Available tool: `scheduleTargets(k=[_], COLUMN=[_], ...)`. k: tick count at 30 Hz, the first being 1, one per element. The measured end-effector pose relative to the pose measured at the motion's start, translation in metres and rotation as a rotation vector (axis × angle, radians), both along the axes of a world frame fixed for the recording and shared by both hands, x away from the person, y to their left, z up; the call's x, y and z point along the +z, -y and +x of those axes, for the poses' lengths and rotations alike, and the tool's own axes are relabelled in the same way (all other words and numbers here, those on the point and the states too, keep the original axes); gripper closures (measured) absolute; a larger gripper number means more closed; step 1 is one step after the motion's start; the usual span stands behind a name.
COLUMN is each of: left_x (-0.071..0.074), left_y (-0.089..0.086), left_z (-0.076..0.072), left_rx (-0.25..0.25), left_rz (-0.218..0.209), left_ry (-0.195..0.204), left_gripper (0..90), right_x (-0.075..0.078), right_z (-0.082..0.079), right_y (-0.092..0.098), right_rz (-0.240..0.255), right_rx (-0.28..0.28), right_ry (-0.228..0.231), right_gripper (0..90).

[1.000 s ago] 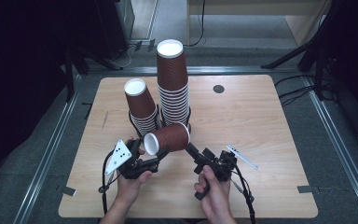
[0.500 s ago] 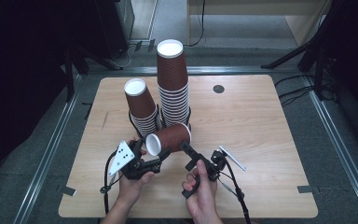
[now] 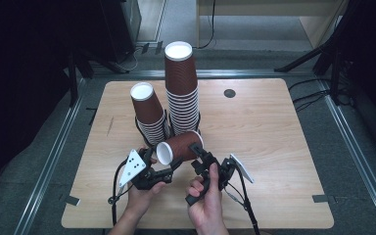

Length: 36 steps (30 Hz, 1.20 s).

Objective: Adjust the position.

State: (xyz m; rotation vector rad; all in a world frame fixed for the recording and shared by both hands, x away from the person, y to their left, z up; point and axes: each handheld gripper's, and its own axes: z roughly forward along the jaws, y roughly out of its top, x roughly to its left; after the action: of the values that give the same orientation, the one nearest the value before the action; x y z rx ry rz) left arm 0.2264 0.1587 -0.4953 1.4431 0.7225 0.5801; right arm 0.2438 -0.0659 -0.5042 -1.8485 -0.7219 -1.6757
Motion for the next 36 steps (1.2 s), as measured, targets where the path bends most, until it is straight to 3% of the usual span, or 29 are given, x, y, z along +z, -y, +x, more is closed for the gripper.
scheduleTargets(k=[6, 8, 17, 24, 36], left_x=[-0.001, -0.002, -0.003, -0.003, -0.004], left_y=[0.004, 0.005, 0.008, 0.01, 0.011], left_z=[-0.001, -0.002, -0.004, -0.005, -0.005], left_rx=[-0.004, -0.007, -0.025, -0.03, -0.039], left_rz=[0.012, 0.019, 0.026, 0.05, 0.061], left_ry=[0.006, 0.008, 0.016, 0.023, 0.022], left_gripper=[22.7, 22.7, 22.7, 22.7, 22.4], right_x=[-0.003, -0.004, -0.008, -0.012, -0.011], right_z=[0.002, 0.003, 0.011, 0.016, 0.013], right_y=[-0.005, -0.007, -0.012, -0.013, -0.012], right_rz=[0.032, 0.063, 0.119, 0.153, 0.143], right_rx=[-0.004, 0.003, -0.004, -0.001, -0.02], right_ry=[-0.062, -0.079, -0.118, -0.119, -0.087], right_gripper=[0.0, 0.0, 0.0, 0.0, 8.8])
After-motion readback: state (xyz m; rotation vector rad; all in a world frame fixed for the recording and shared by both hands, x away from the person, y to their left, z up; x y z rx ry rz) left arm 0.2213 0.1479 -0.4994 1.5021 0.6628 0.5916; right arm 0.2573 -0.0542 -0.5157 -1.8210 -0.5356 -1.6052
